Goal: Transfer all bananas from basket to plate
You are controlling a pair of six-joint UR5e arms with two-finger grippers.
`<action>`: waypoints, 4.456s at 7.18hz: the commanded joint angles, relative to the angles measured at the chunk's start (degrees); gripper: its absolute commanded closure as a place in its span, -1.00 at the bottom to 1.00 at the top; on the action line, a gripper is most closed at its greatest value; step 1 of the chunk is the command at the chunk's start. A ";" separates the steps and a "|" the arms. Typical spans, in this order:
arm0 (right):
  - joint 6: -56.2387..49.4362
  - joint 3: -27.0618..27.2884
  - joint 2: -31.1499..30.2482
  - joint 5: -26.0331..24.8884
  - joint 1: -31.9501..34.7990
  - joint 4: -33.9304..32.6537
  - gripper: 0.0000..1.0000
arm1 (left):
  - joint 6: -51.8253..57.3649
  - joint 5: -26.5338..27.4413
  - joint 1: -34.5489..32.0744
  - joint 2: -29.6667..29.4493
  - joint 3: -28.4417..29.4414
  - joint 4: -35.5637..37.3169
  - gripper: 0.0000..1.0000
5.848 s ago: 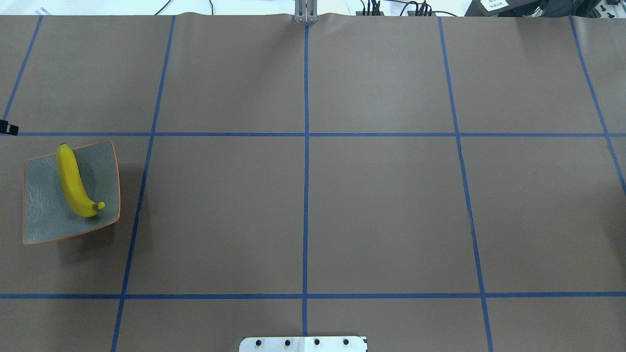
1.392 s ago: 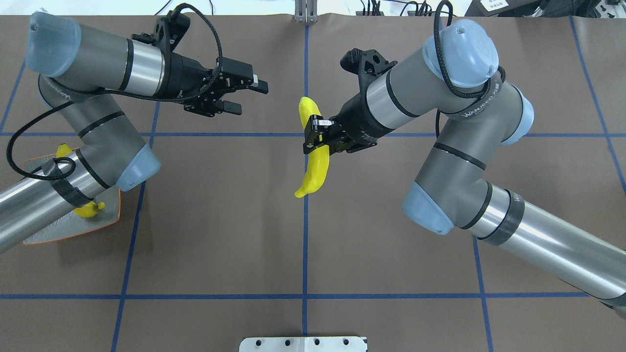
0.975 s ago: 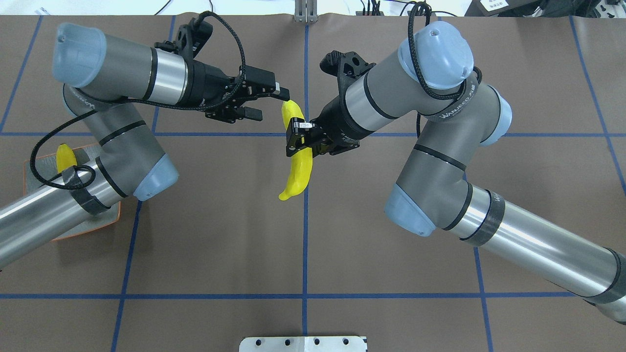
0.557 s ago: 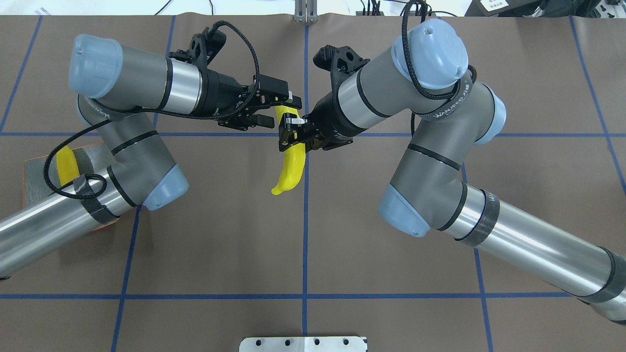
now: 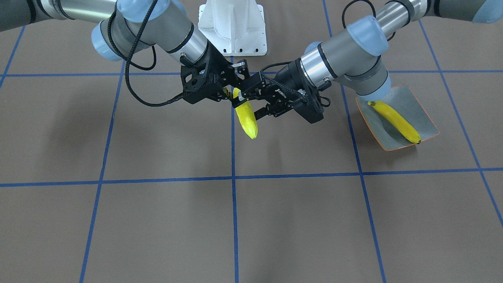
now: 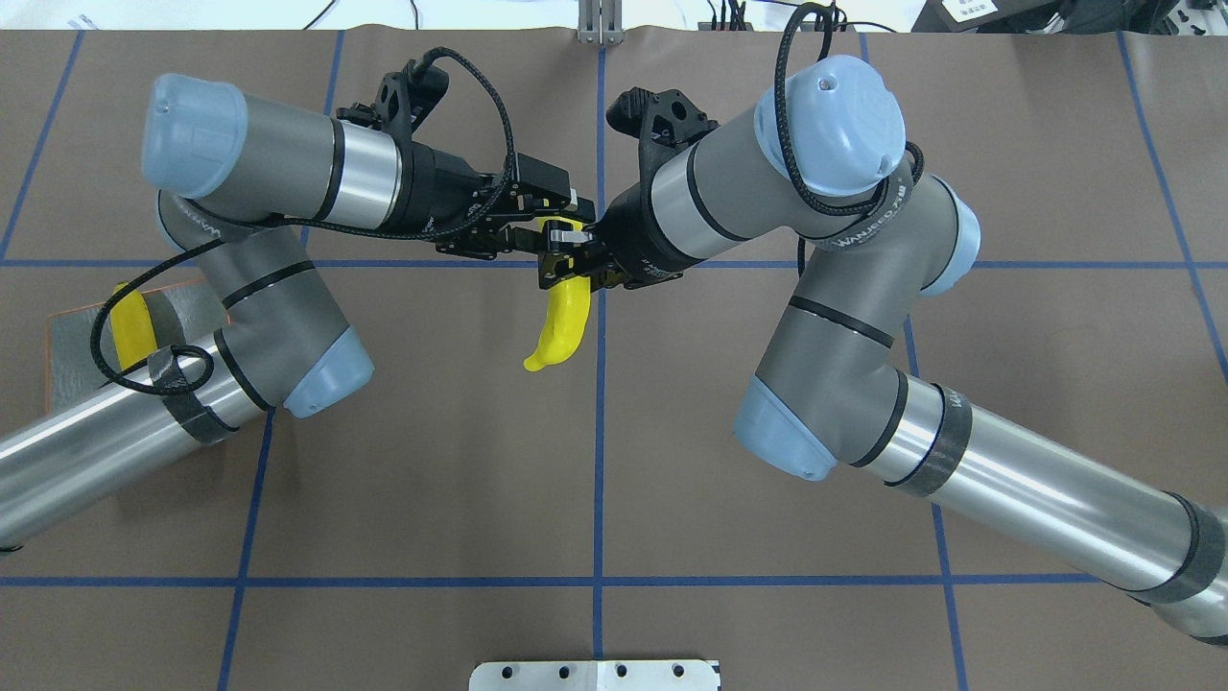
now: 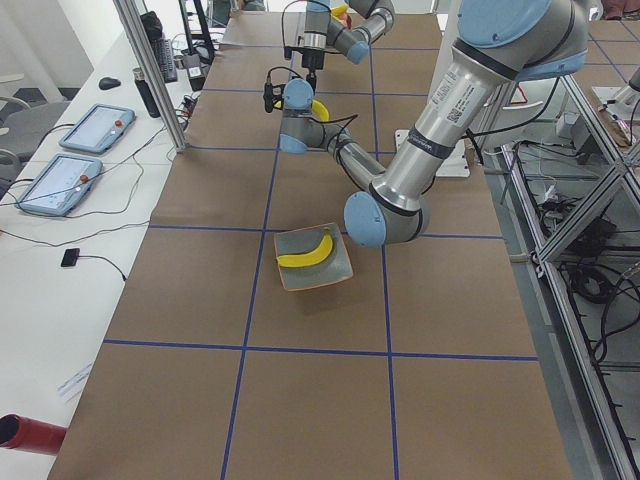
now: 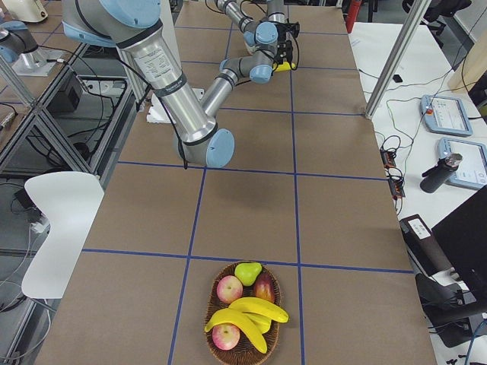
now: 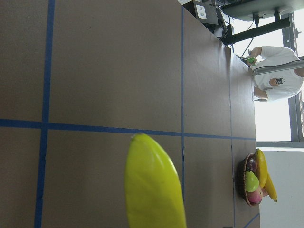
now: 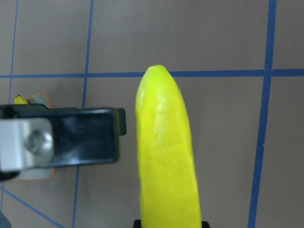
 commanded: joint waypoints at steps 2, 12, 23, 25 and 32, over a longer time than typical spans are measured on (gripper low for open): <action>-0.09 0.47 -0.26 -0.11 -0.04 0.09 0.78 | 0.08 0.03 0.02 0.25 0.07 0.18 1.00; 0.09 12.07 -23.01 -0.98 9.71 3.78 -1.00 | 7.26 -2.25 -13.84 26.78 -11.96 20.85 1.00; 0.09 9.70 -23.55 -6.26 8.66 3.78 -1.00 | 10.98 4.07 -15.01 34.18 -19.00 63.37 1.00; 0.00 9.79 -24.43 -6.35 8.40 3.78 -1.00 | 10.89 4.07 -13.00 34.09 -17.86 63.37 1.00; 0.18 9.88 -24.52 -6.79 8.48 3.87 -1.00 | 11.33 4.69 -12.28 34.71 -21.88 62.76 -1.00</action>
